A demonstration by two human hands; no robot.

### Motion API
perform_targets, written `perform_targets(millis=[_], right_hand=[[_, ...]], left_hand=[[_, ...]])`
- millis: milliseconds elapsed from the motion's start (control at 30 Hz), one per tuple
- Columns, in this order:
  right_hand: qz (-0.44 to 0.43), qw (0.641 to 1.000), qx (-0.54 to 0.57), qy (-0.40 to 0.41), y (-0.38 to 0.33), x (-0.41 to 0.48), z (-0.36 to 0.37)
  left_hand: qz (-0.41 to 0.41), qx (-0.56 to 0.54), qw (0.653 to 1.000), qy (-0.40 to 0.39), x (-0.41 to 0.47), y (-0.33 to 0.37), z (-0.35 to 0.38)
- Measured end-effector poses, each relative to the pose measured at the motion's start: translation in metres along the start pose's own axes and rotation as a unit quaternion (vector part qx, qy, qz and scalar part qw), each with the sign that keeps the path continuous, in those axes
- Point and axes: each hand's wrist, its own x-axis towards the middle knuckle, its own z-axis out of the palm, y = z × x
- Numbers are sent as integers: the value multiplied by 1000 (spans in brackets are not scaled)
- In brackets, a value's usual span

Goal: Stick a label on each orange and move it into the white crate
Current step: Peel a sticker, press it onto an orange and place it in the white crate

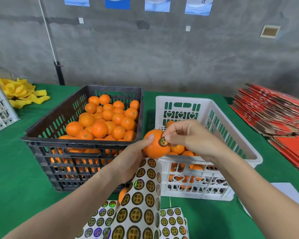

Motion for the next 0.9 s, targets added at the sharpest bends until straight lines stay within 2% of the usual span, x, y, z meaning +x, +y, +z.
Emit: perform_targets(millis=[300,533,733,900], right_hand=[[-36,991,-128,-15,-7,-2,0],[-58,963,-253,-73,-14,0,-6],[-125,936,-329,-31,-13,-2,-3],[-156,942,-298,12,-8,-1,-2]], left_hand=[[1,12,1000,13,-2,-1,4],[5,38,999,11,-6,-2,10],[18,41,999,15,-9,-1,15],[28,41,999,13,-11,3,14]])
